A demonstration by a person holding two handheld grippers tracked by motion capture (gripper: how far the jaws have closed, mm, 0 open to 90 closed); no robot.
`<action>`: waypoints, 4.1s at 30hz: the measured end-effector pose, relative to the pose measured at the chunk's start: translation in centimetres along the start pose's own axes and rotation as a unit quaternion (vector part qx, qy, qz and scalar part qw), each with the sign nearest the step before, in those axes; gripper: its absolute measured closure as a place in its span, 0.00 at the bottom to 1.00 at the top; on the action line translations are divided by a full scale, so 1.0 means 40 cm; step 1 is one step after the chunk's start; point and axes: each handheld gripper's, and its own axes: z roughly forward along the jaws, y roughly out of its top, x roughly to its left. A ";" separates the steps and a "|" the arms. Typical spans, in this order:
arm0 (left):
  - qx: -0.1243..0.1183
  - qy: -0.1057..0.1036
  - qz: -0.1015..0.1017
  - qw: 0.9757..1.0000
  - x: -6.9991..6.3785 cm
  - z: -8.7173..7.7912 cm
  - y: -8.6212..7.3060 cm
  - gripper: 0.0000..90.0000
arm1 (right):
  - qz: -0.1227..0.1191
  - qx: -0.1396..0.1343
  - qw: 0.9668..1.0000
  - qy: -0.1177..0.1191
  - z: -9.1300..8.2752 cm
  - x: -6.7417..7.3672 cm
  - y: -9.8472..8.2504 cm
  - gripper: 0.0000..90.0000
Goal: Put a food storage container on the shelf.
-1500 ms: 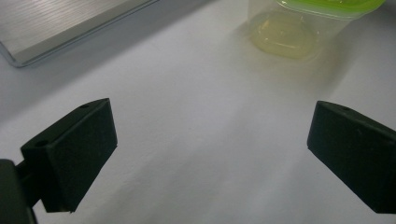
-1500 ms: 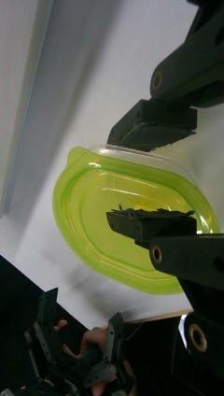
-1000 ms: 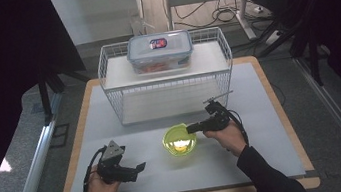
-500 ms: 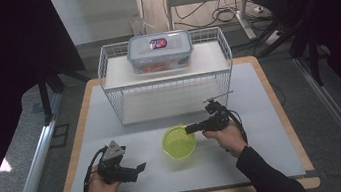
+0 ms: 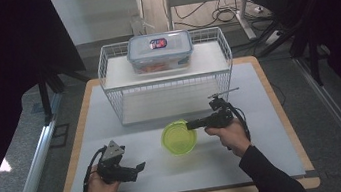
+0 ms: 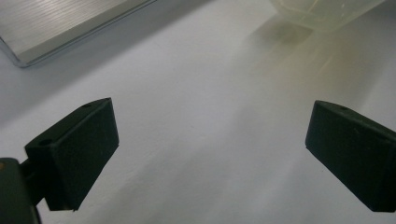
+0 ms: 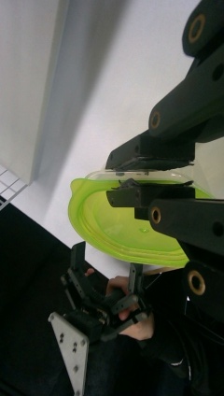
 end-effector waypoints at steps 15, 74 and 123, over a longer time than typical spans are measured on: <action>0.003 0.003 0.000 1.000 0.001 0.000 0.000 0.03 | 0.009 -0.040 0.999 0.017 -0.078 0.045 0.044 0.92; 0.000 -0.021 0.004 1.000 -0.003 0.003 0.000 0.03 | 0.083 -0.210 0.974 -0.016 -0.153 0.156 0.589 0.91; 0.000 -0.017 0.002 1.000 -0.005 0.001 0.002 0.02 | -0.192 -0.142 0.956 -0.172 -0.162 0.211 0.274 0.07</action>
